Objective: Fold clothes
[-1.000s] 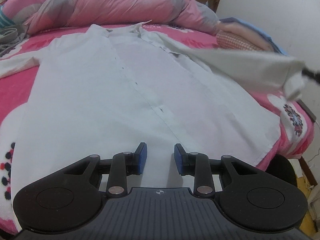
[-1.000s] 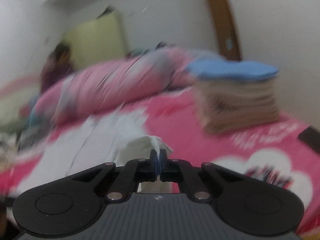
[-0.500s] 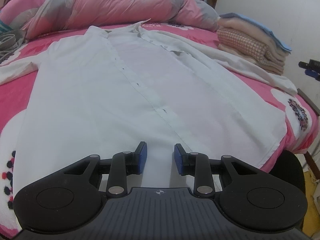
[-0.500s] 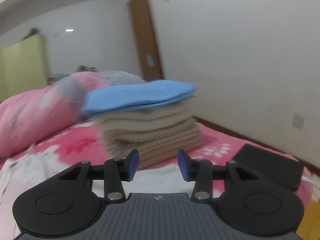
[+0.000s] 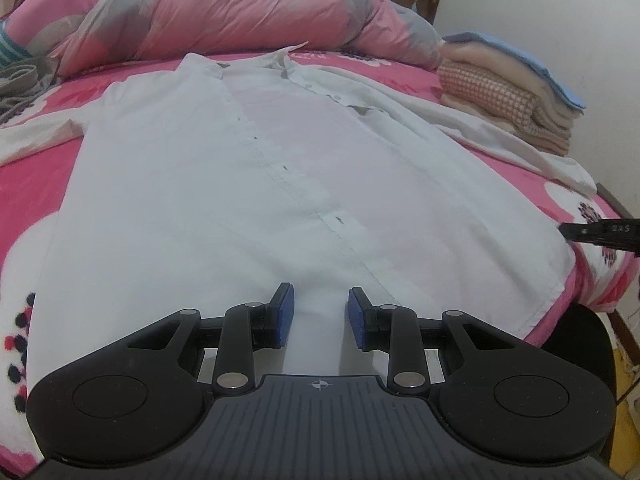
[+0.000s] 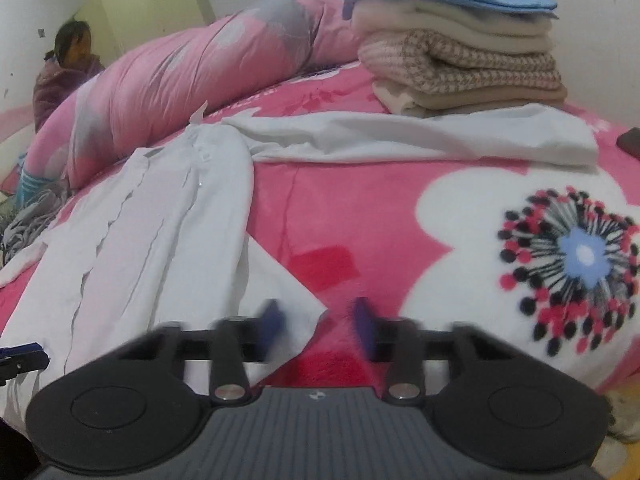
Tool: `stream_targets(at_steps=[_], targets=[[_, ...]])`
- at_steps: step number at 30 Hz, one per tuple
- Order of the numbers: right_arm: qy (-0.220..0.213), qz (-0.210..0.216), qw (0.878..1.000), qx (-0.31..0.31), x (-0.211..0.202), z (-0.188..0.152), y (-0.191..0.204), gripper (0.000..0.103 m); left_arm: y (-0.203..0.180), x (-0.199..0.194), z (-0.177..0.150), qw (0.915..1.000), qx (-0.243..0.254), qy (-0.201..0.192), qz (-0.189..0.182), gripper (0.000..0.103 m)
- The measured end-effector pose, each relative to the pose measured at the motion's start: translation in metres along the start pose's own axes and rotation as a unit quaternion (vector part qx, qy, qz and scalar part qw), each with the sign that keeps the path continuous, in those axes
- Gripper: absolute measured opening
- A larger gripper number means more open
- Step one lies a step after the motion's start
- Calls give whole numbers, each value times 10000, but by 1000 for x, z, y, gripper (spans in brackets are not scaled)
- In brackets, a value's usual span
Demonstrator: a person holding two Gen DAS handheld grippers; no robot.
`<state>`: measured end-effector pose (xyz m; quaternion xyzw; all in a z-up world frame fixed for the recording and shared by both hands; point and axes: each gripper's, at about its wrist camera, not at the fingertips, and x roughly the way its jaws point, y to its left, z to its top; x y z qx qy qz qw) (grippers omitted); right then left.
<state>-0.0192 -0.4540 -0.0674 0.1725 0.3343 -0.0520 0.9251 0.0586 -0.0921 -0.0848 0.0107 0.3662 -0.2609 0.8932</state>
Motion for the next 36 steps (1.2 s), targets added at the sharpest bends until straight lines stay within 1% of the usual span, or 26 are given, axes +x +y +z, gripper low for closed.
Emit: stream_targets(at_steps=[2,4,6,8,9,10,11,12,13,14,15,16,17,18,19,21,22,24,25,26,28,31,33,35,36], targets=[[-153,61,9998,148,-10,4,-4,0,-1,0,-1,10000,1,-8,24,30],[-395,-29,9990,225,-25,8,-5,0,-1,0,-1,10000,11,-30,41,29],[-513,-273,9972,474,-29,13,-11,1,-1,0,-2,10000,20,-53,57,30],[-471,-741,9947,543,-25,16,-13,5,-1,0,-3,10000,23,-60,57,29],[-444,-982,9925,570,-22,18,-14,15,-1,0,-3,10000,25,-64,57,30],[-546,-1114,9911,477,-25,17,-9,26,0,0,-3,10000,26,-62,56,29],[-667,-1229,9895,365,-28,15,-3,31,0,-1,-3,10000,28,-59,55,29],[-812,-1256,9886,160,-32,12,7,37,0,-1,-3,10000,19,-59,51,29],[-942,-1226,9879,-112,-36,9,18,38,1,-1,-3,10000,18,-60,46,29],[-1034,-1087,9878,-409,-39,6,30,38,1,-1,-4,10000,18,-61,41,29],[-1052,-865,9881,-714,-42,2,41,41,1,-1,-4,10000,18,-62,35,29],[-990,-618,9878,-1029,-41,-2,52,44,1,-1,-3,10000,18,-60,33,29],[-881,-431,9858,-1360,-39,-8,61,45,1,-1,-3,10000,18,-60,33,29],[-765,-252,9823,-1691,-36,-13,70,45,1,-1,-3,10000,19,-62,30,29],[-663,-175,9764,-2048,-33,-21,79,45,2,-1,-3,10000,19,-63,28,29],[-490,-193,9630,-2642,-27,-36,91,45,2,-1,-3,10000,17,-63,20,29],[-376,-207,9578,-2841,-23,-42,94,44,2,0,-3,10000,12,-62,17,29],[-225,-233,9534,-2999,-19,-49,96,42,2,0,-3,10000,5,-64,22,29],[-166,-250,9518,-3051,-17,-52,95,38,2,0,-3,10000,9,-66,23,29],[-107,-267,9502,-3103,-14,-54,95,37,1,-1,-3,10000,14,-69,24,30],[-83,-222,9550,-2956,-15,-49,90,16,1,-1,-4,10000,37,-78,24,29],[-74,-130,9694,-2452,-20,-34,78,7,1,-1,-5,9999,44,-96,16,29],[-70,-181,9777,-2093,-22,-26,68,5,2,-1,-6,9999,39,-110,8,30],[-27,-42,9876,-1567,-22,-15,52,4,2,-1,-6,9999,42,-117,0,30],[2,128,9928,-1187,-24,-8,43,3,2,-2,-6,9999,45,-121,-7,30]])
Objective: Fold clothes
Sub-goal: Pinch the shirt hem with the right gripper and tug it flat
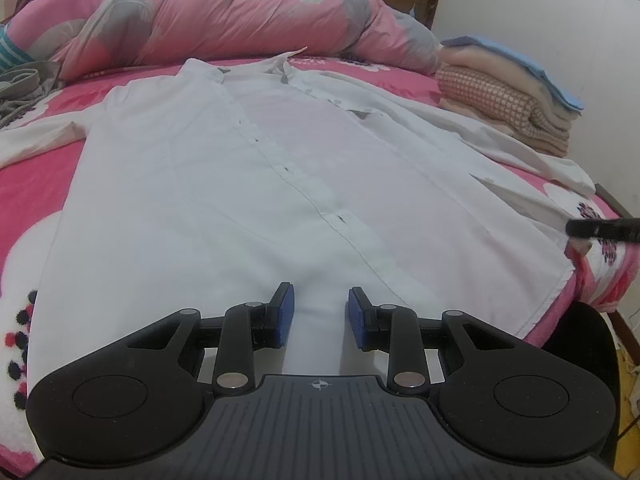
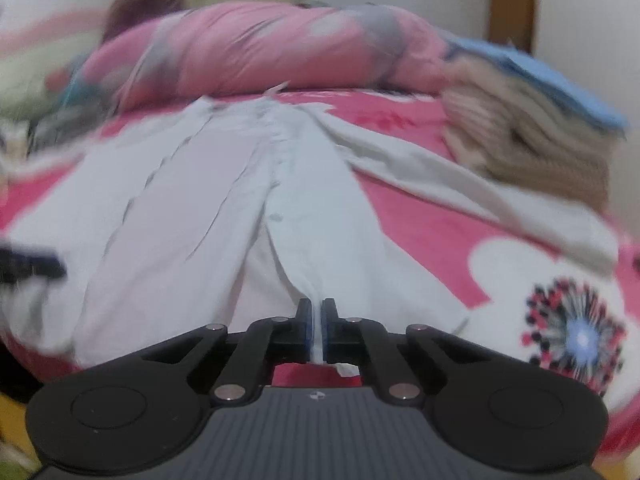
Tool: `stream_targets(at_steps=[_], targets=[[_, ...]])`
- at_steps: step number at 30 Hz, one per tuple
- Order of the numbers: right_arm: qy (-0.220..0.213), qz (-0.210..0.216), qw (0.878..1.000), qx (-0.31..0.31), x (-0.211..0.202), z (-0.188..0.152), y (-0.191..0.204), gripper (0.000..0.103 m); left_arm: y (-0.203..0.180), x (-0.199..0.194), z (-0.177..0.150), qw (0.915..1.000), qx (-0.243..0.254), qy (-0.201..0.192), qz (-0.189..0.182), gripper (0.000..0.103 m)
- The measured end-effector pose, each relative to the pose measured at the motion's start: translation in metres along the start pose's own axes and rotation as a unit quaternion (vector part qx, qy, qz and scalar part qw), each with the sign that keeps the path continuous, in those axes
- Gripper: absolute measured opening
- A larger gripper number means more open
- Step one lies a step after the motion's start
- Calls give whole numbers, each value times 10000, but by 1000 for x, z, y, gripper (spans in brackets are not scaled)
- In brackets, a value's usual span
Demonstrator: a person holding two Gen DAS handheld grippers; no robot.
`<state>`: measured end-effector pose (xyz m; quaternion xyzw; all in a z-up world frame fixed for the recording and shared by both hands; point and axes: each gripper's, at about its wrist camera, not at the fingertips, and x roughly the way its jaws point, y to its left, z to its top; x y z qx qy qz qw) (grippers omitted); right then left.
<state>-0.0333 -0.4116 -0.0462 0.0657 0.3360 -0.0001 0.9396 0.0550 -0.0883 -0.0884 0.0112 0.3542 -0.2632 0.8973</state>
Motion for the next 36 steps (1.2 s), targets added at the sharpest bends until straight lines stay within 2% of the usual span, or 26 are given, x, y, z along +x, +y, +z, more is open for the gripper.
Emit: stream_targets(at_steps=[2,4,8,10,13,14,16,19,22,24,30,33,36], targets=[[-32,424,9946,942,-4,9,-25,3,1,0,0,10000,-4,-8,-13,30],[-82,765,9790,1888,-7,17,-54,3,1,-2,-1,10000,-25,-15,-20,30],[-209,1435,9348,3242,-12,25,-101,3,3,-3,-2,10000,-38,-35,-57,30],[-257,1840,9048,3832,-11,29,-117,3,5,-3,-3,9999,-64,-44,-81,30],[-522,2588,8575,4416,-12,42,-126,3,6,-4,-3,9999,-84,-53,-98,30],[-633,2751,8484,4478,-13,49,-126,3,6,-4,-3,9999,-90,-57,-103,30],[-845,3018,8404,4422,-19,65,-120,3,7,-5,-3,9999,-105,-64,-114,30],[-786,3277,8518,4011,-18,87,-93,3,8,-6,-4,9998,-128,-79,-135,29],[-448,3185,8881,3285,-11,99,-54,3,10,-6,-4,9997,-166,-100,-166,29],[-92,3200,9046,2816,1,100,-23,3,11,-6,-5,9996,-176,-114,-185,30],[972,3226,9304,1445,34,74,64,3,15,-7,-6,9994,-184,-150,-255,30],[1250,3097,9393,781,41,58,94,3,17,-8,-7,9992,-195,-163,-296,29],[1341,2763,9516,91,42,44,115,3,20,-8,-7,9991,-208,-172,-340,29]])
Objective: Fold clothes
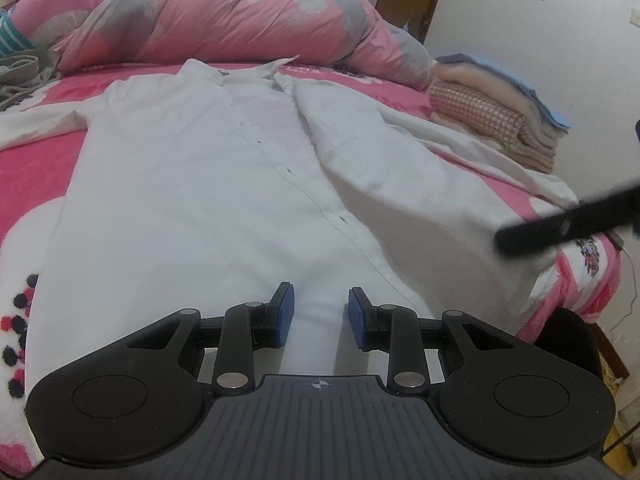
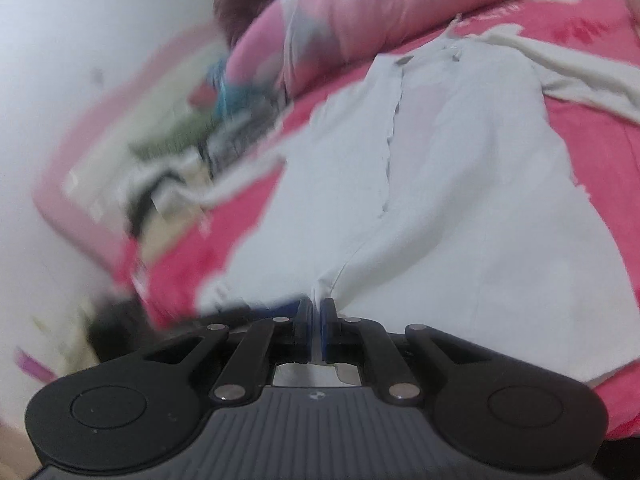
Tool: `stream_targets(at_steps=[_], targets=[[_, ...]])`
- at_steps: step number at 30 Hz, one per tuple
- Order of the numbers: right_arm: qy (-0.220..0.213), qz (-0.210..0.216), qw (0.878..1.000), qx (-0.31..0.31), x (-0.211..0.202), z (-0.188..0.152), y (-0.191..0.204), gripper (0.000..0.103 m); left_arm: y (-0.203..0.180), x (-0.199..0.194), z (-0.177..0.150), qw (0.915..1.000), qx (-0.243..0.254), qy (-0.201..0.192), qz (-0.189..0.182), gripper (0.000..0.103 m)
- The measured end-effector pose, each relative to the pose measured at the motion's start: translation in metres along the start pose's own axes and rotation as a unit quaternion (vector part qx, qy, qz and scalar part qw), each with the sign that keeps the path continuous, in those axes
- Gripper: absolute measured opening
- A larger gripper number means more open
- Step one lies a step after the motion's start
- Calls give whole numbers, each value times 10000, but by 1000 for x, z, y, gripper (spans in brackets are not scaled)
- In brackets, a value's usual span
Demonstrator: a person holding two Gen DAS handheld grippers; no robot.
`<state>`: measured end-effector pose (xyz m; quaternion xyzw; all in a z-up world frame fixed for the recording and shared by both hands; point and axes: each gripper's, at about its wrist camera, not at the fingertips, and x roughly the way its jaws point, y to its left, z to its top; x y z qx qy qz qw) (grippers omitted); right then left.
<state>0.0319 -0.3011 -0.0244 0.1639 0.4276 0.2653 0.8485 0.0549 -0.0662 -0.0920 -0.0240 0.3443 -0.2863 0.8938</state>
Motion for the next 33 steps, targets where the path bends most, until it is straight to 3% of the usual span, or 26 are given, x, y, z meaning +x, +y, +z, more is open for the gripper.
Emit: stream_targets(at_steps=[6,10,11,14,16,20,23,27,33], targets=[[417,-629,9962,-429,24,-26,5,9,2,0,0,10000,5,-20,-43,30],[319,-637,9969,-337,19,-33,-3,38,3,-2,-1,10000,2,-36,-34,30],[137,-515,9983,-215,9,-33,-7,39,3,-3,0,10000,-10,-46,-18,30],[-507,-103,9982,300,-24,-30,-25,40,4,-10,3,9999,-98,-134,4,30],[-1010,-59,9919,766,-49,-29,-46,40,3,-17,5,9997,-139,-182,-68,30],[-1625,-781,9738,1387,-86,-35,-90,40,-7,-25,8,9978,-113,-104,-650,30],[-1740,-1212,9609,1779,-100,-44,-119,41,-28,-25,6,9958,278,-43,-870,30],[-1797,-1433,9510,2069,-105,-53,-145,41,-52,-13,2,9943,837,85,-658,30],[-1569,-1231,9595,1989,-85,-56,-153,38,-63,5,-1,9927,1120,384,-240,30]])
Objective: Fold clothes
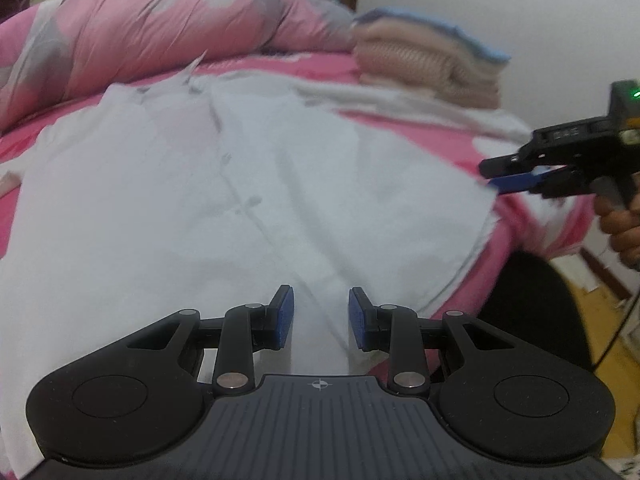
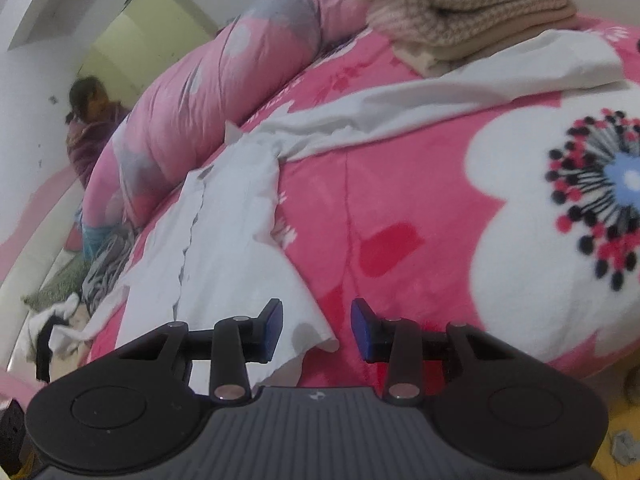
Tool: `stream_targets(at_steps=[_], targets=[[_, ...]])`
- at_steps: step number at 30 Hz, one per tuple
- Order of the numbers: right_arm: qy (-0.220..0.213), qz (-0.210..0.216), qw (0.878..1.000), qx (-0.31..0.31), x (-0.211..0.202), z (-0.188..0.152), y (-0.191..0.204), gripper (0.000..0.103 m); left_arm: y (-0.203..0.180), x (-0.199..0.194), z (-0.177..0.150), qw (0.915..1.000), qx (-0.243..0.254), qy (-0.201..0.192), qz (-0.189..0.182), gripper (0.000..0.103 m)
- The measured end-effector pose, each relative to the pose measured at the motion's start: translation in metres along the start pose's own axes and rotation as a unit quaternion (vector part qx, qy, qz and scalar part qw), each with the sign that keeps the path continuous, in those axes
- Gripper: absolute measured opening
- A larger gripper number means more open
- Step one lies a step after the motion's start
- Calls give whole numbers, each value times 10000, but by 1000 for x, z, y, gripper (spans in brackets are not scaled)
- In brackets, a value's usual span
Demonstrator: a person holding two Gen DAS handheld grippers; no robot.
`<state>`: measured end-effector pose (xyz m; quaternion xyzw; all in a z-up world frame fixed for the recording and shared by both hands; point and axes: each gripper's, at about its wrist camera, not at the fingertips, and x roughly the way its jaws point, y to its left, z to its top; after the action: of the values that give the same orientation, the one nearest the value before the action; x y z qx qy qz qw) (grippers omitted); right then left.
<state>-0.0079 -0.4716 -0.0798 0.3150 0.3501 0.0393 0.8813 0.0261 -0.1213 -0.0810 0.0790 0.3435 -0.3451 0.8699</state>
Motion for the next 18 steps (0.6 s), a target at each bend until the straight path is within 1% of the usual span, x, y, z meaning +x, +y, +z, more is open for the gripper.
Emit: stream_targets(at_steps=[1,5,8,9,10,11,14,17,18], targets=[[60,14,10000,-47,4,-2,1,35,1,1,-1,10000,-16,30,33,30],[93,21,9995,-314,8,-6,11,30,3,2,-2,9998,-40,141,155,30],[-197,66,9991,-357,-3,-3,13,30,1,4,-3,9995,48,193,227,30],[-297,200,9989,-289,-6,-1,11,30,0,4,-3,9995,63,204,240,30],[-342,422,9984,-143,-8,3,8,31,0,5,-3,9994,77,215,253,30],[-315,565,9979,-12,-6,7,5,31,0,5,-3,9994,73,229,259,30],[-10,908,9957,184,12,16,-1,33,0,7,-2,9993,57,264,272,30],[470,684,9958,376,37,19,-10,33,0,7,-1,9993,37,279,256,30],[513,726,9952,405,38,17,-13,33,1,7,-1,9993,21,283,245,30]])
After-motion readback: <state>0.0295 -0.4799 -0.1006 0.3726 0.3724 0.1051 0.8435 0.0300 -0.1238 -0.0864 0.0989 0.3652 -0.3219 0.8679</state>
